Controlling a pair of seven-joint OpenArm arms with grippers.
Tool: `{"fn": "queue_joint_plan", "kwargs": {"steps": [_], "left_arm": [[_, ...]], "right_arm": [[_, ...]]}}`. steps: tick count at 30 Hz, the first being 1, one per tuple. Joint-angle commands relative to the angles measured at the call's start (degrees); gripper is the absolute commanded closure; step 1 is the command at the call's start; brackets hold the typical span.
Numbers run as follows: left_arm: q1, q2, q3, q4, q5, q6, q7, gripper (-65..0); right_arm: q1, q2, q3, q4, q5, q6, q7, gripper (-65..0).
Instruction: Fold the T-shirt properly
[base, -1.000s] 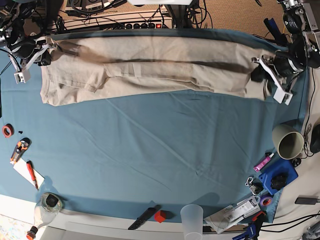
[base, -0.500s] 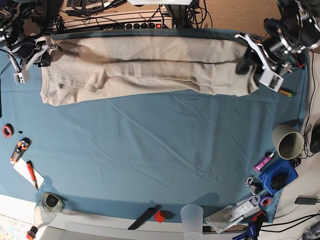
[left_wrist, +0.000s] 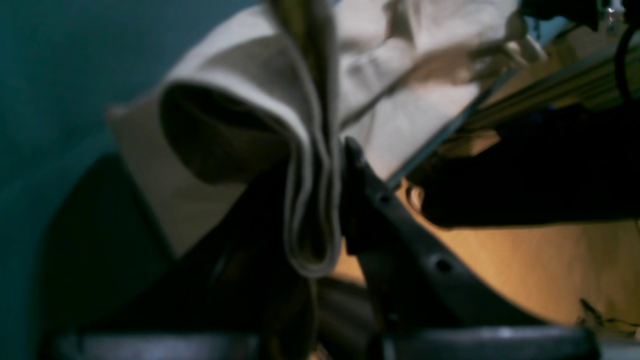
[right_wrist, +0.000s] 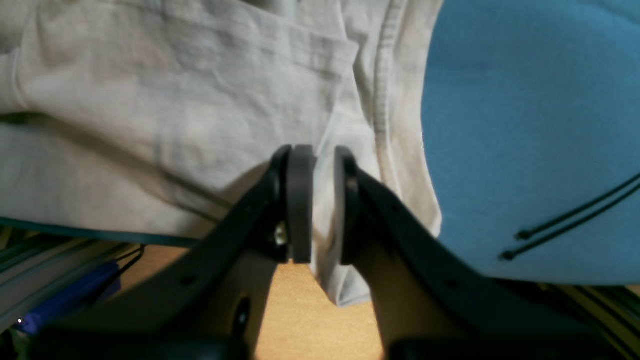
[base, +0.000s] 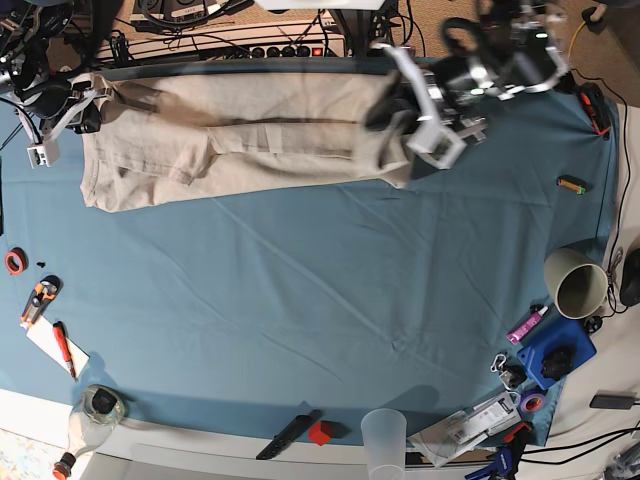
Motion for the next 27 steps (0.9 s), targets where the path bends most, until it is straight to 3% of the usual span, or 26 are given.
{"fn": "queue_joint_plan", "kwargs": {"steps": [1, 3, 12, 15, 22, 23, 26, 27], "left_arm": [[-0.9, 0.9, 2.1, 1.0, 1.7, 1.4, -3.0, 0.0], [-2.4, 2.7, 6.8, -0.1, 7.0, 3.5, -4.4, 0.0], [-9.3, 9.2, 23.1, -13.0, 17.6, 4.7, -4.5, 0.0], [-11.4, 11.1, 25.1, -15.9, 20.6, 8.1, -5.9, 0.0], [-12.5, 12.6, 25.5, -19.4, 21.1, 8.2, -5.9, 0.0], [-12.5, 12.6, 25.5, -19.4, 21.1, 7.7, -6.3, -4.4], [-12.5, 12.6, 25.5, -19.4, 21.1, 7.0, -6.9, -26.7], [-12.5, 12.6, 25.5, -19.4, 21.1, 7.2, -7.0, -30.8]], "right_arm": [[0.0, 1.3, 0.6, 0.9, 0.5, 0.1, 1.1, -8.6], [0.0, 1.3, 0.6, 0.9, 0.5, 0.1, 1.1, -8.6], [0.0, 1.3, 0.6, 0.9, 0.5, 0.1, 1.1, -8.6], [0.0, 1.3, 0.6, 0.9, 0.5, 0.1, 1.1, -8.6], [0.0, 1.3, 0.6, 0.9, 0.5, 0.1, 1.2, -8.6], [0.0, 1.3, 0.6, 0.9, 0.5, 0.1, 1.2, -8.6], [0.0, 1.3, 0.6, 0.9, 0.5, 0.1, 1.2, -8.6], [0.0, 1.3, 0.6, 0.9, 0.5, 0.1, 1.2, -8.6]]}}
